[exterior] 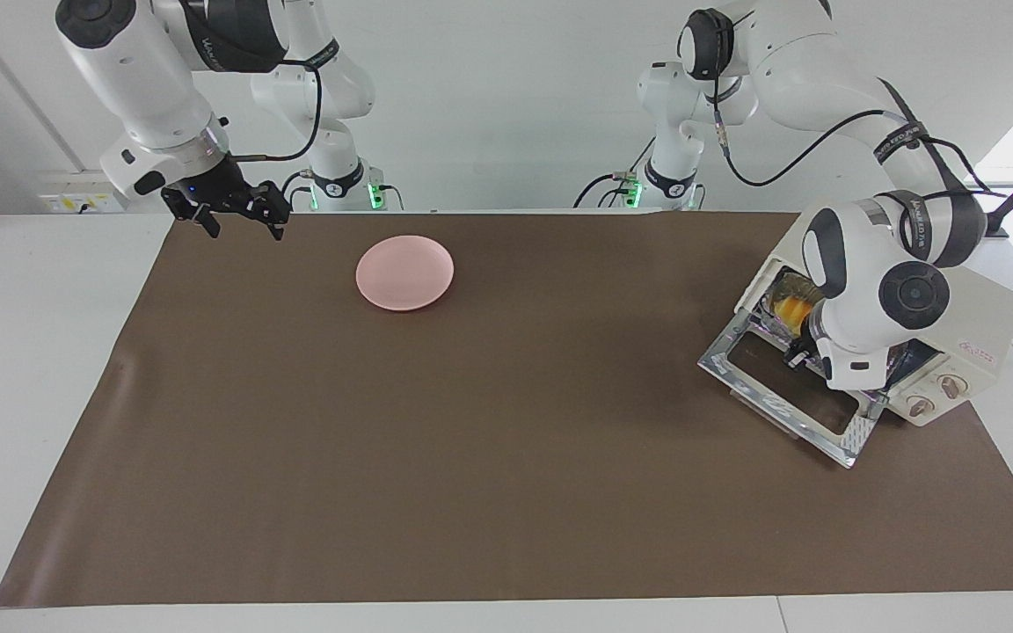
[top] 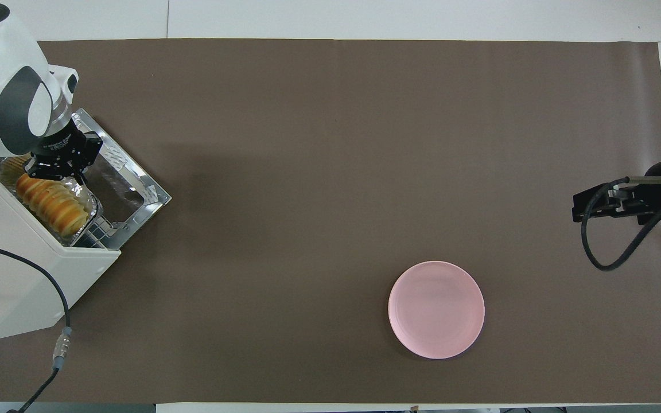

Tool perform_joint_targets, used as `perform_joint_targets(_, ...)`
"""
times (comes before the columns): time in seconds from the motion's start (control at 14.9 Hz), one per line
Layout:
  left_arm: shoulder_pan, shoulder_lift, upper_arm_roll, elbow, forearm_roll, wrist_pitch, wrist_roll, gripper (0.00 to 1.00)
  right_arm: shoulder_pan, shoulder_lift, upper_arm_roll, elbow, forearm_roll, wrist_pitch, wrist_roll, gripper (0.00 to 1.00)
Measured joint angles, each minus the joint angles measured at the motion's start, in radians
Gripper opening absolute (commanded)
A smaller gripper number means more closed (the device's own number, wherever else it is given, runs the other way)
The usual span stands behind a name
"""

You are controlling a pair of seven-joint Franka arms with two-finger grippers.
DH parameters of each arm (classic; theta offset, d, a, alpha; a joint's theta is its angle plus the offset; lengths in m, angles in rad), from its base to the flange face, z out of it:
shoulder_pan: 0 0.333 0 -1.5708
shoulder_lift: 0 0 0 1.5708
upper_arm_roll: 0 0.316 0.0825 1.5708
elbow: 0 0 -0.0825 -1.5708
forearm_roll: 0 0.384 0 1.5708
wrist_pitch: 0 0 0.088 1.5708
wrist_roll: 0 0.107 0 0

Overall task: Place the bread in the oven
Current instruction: 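Push the foil tray into the oven opening with the left gripper, then open the left gripper and draw it back out of the oven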

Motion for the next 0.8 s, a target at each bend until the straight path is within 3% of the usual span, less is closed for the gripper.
perform_joint_targets(0.47, 0.001, -0.036, 0.01, -0.082, 0.049, 0.04, 0.034, 0.0, 0.0, 0.0, 0.0, 0.0, 0.0, 0.0, 0.0, 1.0)
perform_joint_targets(0.54, 0.002, -0.04, 0.011, -0.09, 0.05, 0.042, 0.04, 0.1, 0.0, 0.0, 0.0, 0.0, 0.0, 0.0, 0.0, 1.0)
perform_joint_targets(0.6, 0.004, -0.042, 0.011, -0.094, 0.05, 0.044, 0.05, 0.29, 0.0, 0.0, 0.0, 0.0, 0.0, 0.0, 0.0, 1.0)
perform_joint_targets(0.67, 0.006, -0.043, 0.012, -0.094, 0.051, 0.045, 0.061, 0.54, 0.0, 0.0, 0.0, 0.0, 0.0, 0.0, 0.0, 1.0)
perform_joint_targets(0.74, 0.007, -0.044, 0.012, -0.094, 0.051, 0.045, 0.073, 1.0, 0.0, 0.0, 0.0, 0.0, 0.0, 0.0, 0.0, 1.0)
perform_joint_targets(0.8, 0.009, -0.045, 0.012, -0.094, 0.051, 0.045, 0.08, 1.0, 0.0, 0.0, 0.0, 0.0, 0.0, 0.0, 0.0, 1.0)
